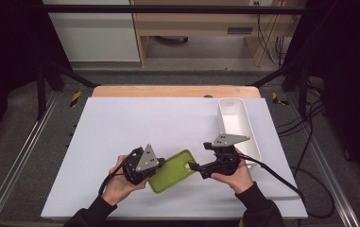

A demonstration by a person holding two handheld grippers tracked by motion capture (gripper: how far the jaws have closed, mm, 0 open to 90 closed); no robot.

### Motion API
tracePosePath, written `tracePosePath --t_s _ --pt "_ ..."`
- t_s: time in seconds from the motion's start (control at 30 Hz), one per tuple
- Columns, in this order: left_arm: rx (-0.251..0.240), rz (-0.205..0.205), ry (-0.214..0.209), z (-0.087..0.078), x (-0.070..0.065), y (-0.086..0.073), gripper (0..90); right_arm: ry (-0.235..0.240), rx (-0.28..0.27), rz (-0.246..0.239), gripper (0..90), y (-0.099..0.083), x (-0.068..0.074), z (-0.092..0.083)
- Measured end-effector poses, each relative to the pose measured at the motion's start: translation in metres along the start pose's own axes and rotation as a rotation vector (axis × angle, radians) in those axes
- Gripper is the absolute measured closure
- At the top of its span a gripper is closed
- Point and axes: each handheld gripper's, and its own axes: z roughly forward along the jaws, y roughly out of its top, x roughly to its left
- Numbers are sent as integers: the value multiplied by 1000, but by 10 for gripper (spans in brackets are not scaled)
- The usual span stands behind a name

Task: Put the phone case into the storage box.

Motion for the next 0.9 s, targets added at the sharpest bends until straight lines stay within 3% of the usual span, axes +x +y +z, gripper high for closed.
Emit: tracePosePath --t_s 0.37,0.53,0.57,0.83,0.9 --pt "6 18 6 0 -3 1 879 28 45 46 142 -1 -7 13" --pt "4 22 8 0 -4 1 879 46 57 49 225 -1 -8 15" --pt "5 23 7 0 -4 1 879 62 59 56 289 -1 -8 15" --pt "0 34 9 -1 -5 3 879 100 86 90 457 -1 -10 17" --pt "-5 32 9 -1 -5 3 879 108 92 95 469 0 -11 16"
